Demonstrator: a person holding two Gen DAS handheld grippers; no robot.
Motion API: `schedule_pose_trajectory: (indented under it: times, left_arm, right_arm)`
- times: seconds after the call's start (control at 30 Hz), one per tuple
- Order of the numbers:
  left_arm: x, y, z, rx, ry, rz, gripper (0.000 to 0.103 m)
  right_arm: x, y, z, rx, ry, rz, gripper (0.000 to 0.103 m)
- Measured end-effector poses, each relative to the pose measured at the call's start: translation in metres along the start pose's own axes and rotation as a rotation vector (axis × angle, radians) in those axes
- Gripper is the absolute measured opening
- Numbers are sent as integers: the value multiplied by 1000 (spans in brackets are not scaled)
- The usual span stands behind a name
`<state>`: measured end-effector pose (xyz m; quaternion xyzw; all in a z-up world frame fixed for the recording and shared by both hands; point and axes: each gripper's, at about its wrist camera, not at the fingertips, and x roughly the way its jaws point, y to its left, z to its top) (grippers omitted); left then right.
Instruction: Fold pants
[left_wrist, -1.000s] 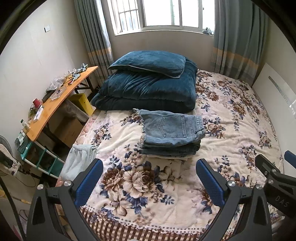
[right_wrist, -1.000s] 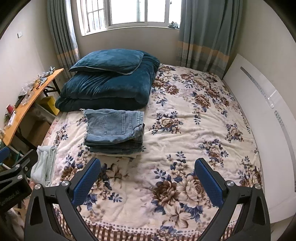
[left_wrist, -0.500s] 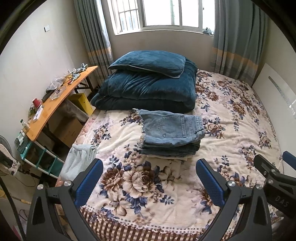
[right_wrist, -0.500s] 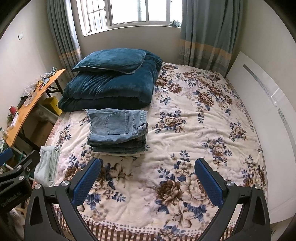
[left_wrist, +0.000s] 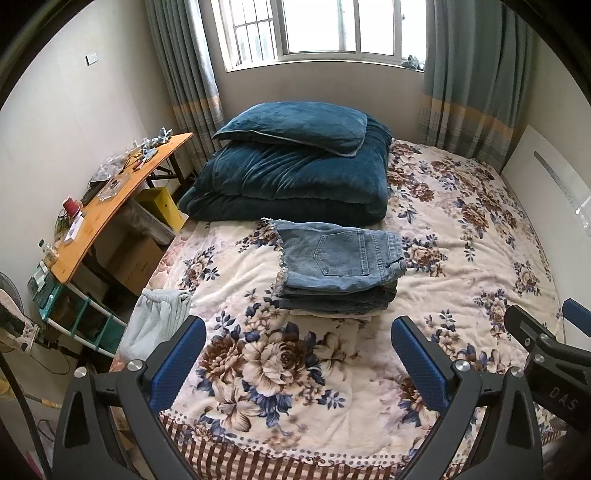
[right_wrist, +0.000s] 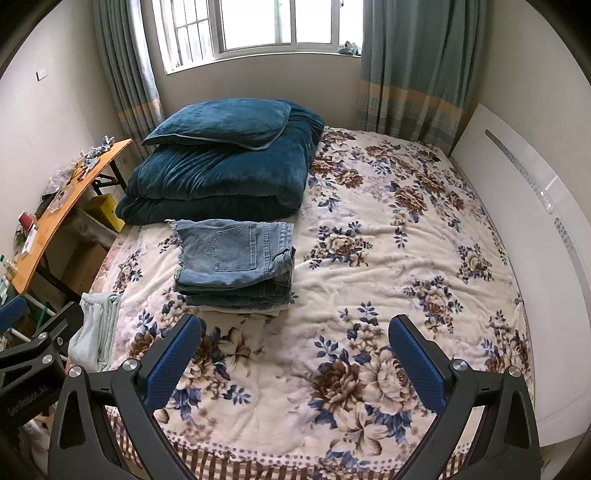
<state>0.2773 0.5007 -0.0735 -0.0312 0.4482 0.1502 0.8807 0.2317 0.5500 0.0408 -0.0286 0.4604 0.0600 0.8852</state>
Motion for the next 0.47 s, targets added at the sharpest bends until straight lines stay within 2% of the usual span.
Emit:
schedule_pose_trajectory:
  times: [0.47]
  left_arm:
    - [2,-1,5,1,-4,-7,103]
  right_arm:
    - [0,-1,1,-2,1,2,103]
